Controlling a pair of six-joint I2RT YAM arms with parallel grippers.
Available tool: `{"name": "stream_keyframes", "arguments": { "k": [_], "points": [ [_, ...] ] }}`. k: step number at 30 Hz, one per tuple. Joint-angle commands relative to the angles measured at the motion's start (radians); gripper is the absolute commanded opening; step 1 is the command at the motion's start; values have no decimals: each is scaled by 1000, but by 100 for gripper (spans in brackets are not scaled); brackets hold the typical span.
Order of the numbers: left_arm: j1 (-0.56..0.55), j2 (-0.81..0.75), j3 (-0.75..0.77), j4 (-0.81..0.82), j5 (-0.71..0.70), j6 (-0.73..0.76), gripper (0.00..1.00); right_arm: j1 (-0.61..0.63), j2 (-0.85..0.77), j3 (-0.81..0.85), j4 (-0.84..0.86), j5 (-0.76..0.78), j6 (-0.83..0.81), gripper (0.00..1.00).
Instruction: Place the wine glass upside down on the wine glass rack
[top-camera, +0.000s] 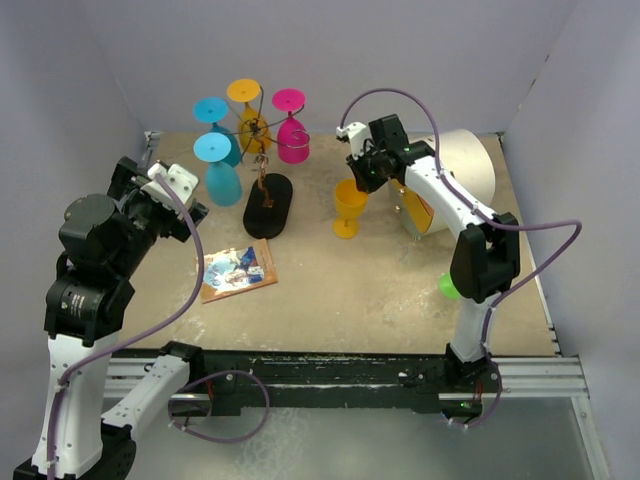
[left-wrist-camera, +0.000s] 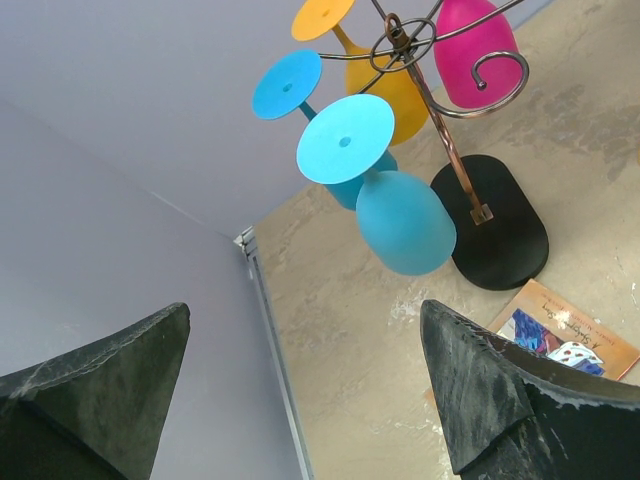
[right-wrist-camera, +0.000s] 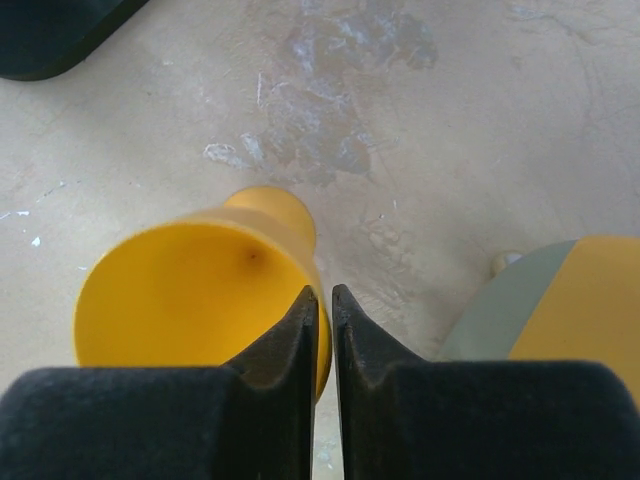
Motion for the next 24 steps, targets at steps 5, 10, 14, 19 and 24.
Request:
{"name": "stream_keyframes", "arguments": {
  "k": [5, 10, 14, 19, 24],
  "points": [
    [7, 9, 26, 27, -31, -8, 99, 5, -78, 39, -49, -58, 8, 0],
    [14, 11, 39, 33, -33, -35, 99, -3, -226, -12, -4, -61, -19, 0],
    [28, 15, 53, 40, 0, -80, 99, -15, -374, -70, 34, -62, -57, 0],
    [53, 10, 71, 39, 83, -131, 99, -38, -546, -144, 105, -42, -86, 0],
    [66, 20, 96, 41, 213, -195, 99, -48, -701, -164, 170, -30, -77, 0]
  ]
}}
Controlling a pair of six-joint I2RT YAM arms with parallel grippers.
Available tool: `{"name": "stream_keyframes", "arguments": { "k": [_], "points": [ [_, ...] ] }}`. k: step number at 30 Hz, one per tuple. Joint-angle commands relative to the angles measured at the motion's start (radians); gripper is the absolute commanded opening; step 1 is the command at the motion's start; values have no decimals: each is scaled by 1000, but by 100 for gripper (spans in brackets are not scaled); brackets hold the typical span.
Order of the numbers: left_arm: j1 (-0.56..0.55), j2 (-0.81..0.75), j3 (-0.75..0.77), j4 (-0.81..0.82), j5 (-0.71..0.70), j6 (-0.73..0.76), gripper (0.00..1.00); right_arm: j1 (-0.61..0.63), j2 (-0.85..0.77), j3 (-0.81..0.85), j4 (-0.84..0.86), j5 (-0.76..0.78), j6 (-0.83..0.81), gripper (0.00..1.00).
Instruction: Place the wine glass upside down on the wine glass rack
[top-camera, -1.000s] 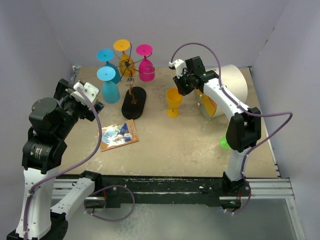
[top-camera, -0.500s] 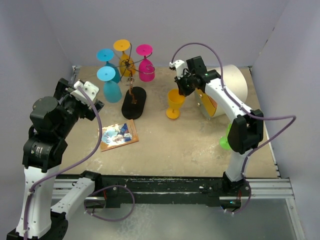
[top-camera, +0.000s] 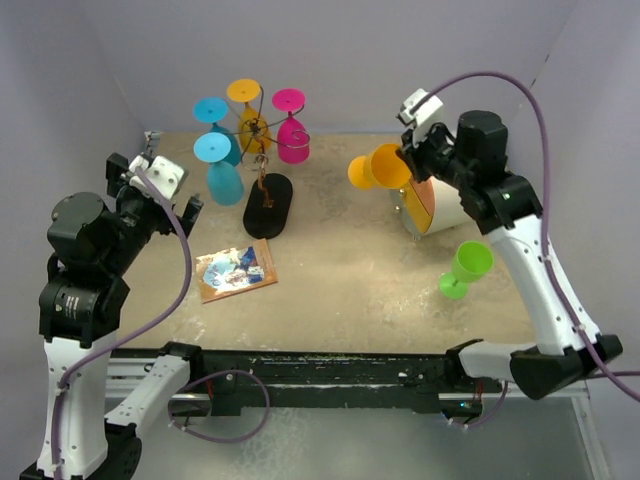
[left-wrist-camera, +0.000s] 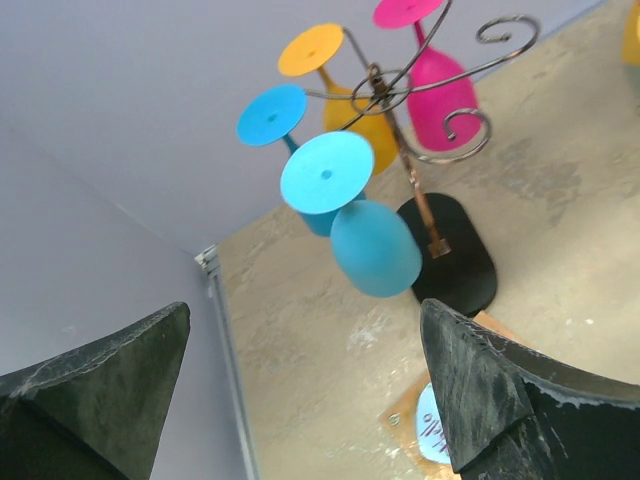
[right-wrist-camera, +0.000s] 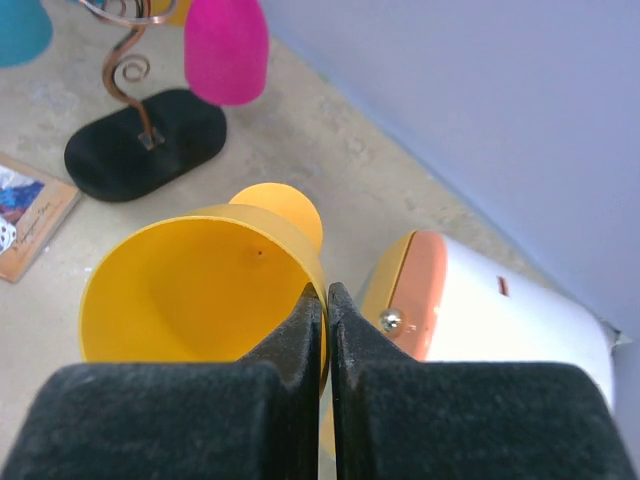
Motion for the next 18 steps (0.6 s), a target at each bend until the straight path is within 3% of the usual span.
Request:
{"name": "stream_keyframes", "arguments": {
  "k": [1, 9, 18],
  "points": [
    [15, 16, 57, 44, 166, -103, 99, -7, -120, -8, 106, -5, -2, 0],
    [15, 92, 90, 103, 349, -238, 96, -7, -181, 11, 190, -94, 31, 0],
    [15, 202, 167, 192, 482, -469, 94, -5, -159, 34, 293, -253, 225, 0]
  ]
}}
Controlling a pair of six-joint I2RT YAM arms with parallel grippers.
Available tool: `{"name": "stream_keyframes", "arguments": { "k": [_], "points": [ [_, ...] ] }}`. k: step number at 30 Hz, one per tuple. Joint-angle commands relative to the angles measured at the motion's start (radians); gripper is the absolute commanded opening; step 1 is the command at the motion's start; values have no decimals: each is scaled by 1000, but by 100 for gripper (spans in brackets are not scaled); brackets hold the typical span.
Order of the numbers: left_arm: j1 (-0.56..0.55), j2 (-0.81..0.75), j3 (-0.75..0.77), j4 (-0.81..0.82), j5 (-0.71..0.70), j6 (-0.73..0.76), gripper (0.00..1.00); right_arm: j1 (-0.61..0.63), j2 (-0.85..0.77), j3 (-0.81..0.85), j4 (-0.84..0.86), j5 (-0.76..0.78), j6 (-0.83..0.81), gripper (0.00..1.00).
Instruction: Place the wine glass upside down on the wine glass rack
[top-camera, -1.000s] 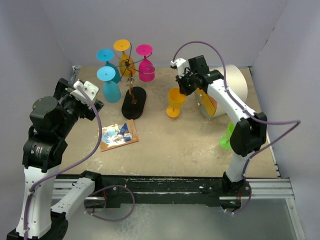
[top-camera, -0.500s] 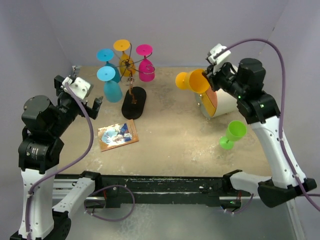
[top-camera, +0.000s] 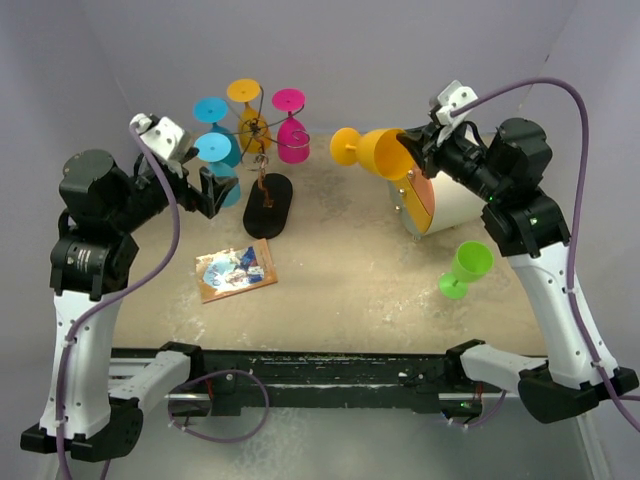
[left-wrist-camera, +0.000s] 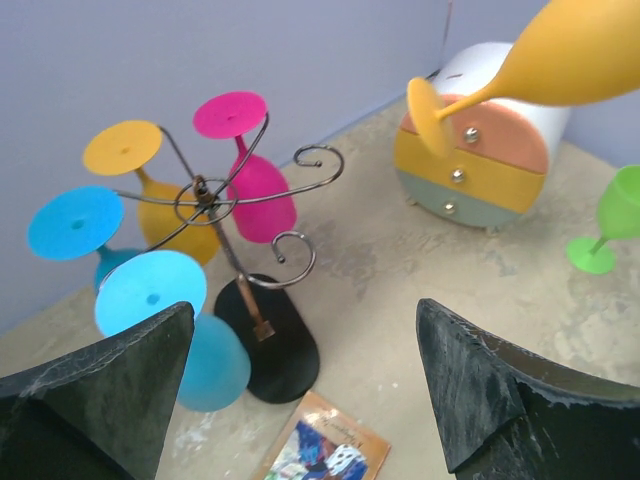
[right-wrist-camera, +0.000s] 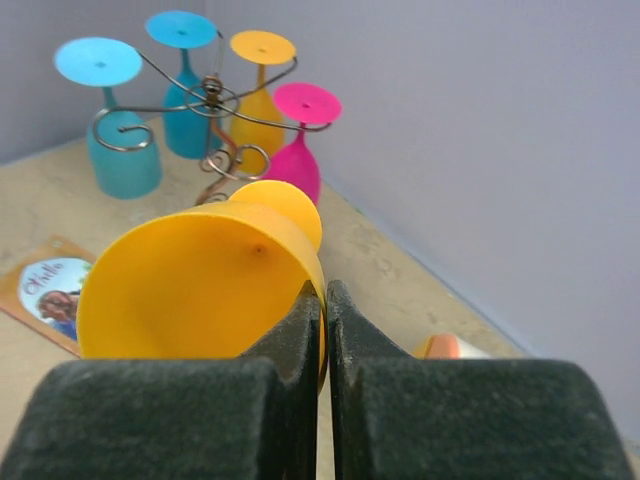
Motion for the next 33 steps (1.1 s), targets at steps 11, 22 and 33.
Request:
{"name": "stream_keyframes", "arguments": {
  "k": [11, 22, 33],
  "points": [
    [-33, 163, 117, 177, 166, -478, 88, 7, 23, 97, 167, -224, 243, 0],
    [-155, 284, 152, 210, 156, -542, 82, 9, 52, 118, 176, -270, 282, 0],
    [-187, 363, 164, 214, 196, -573, 70, 15, 70, 96, 185, -258, 266, 0]
  ]
}}
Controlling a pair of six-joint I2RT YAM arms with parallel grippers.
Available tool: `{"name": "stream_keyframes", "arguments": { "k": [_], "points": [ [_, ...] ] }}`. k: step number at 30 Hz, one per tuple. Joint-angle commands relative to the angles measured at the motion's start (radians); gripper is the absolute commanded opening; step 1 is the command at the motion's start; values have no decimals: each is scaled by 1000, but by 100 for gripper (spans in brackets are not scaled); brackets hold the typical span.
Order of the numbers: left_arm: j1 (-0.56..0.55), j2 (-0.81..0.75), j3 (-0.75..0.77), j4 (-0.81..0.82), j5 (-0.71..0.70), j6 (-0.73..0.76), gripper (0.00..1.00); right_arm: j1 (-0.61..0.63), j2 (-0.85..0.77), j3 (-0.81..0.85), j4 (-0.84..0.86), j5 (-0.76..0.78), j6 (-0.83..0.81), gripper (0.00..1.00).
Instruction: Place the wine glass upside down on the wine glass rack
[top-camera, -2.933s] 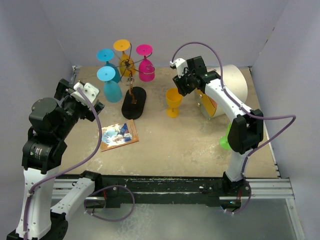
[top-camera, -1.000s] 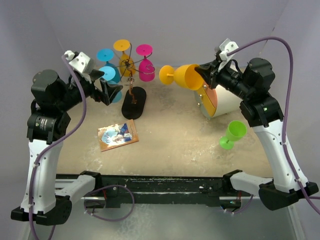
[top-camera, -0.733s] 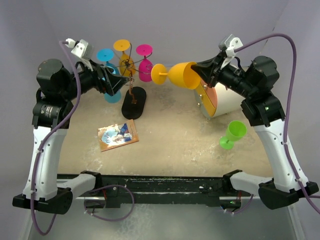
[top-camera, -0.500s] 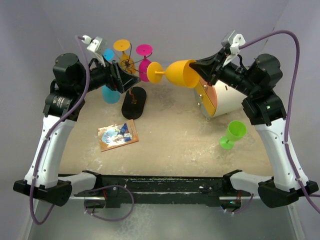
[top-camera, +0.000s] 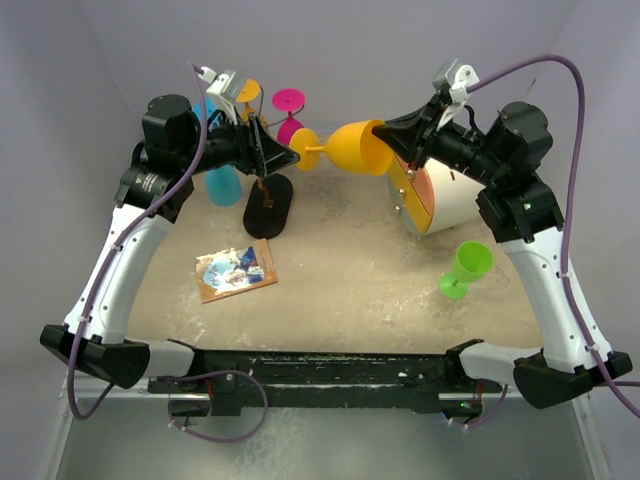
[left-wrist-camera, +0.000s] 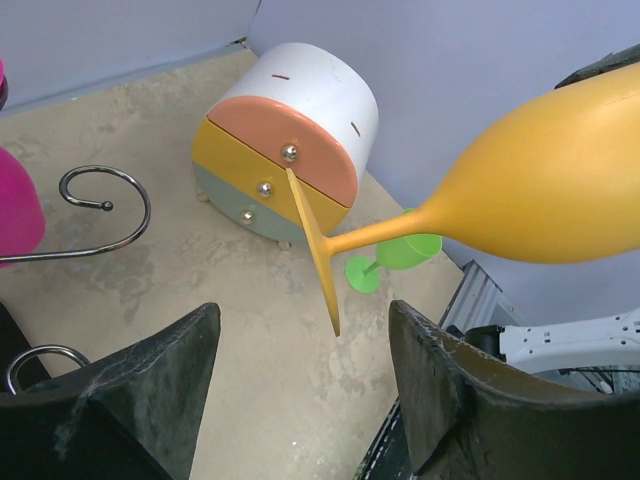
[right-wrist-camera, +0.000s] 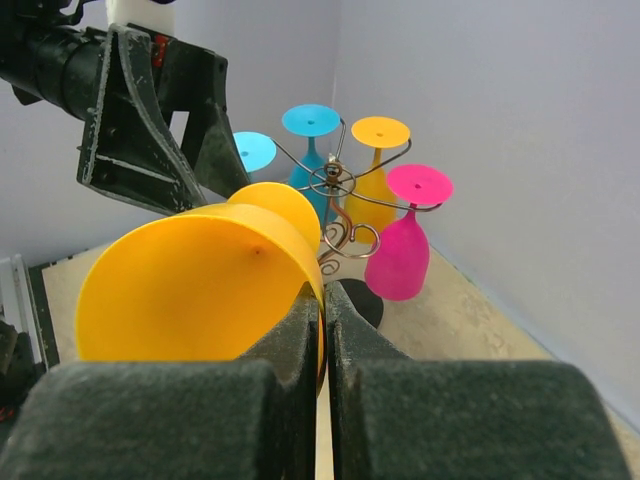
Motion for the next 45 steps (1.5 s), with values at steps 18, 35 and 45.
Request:
{"name": "stream_keyframes", "arguments": {
  "k": [18, 35, 45],
  "points": [
    [-21, 42, 35, 74, 63, -47, 32, 17, 3, -3, 54, -19, -10, 0],
    [20, -38, -36, 148, 108, -91, 0, 19, -44, -61, 36, -89, -21, 20],
    [80, -134, -24, 54, 57, 43, 0, -5, -125, -65, -58, -126, -91, 77]
  ]
}}
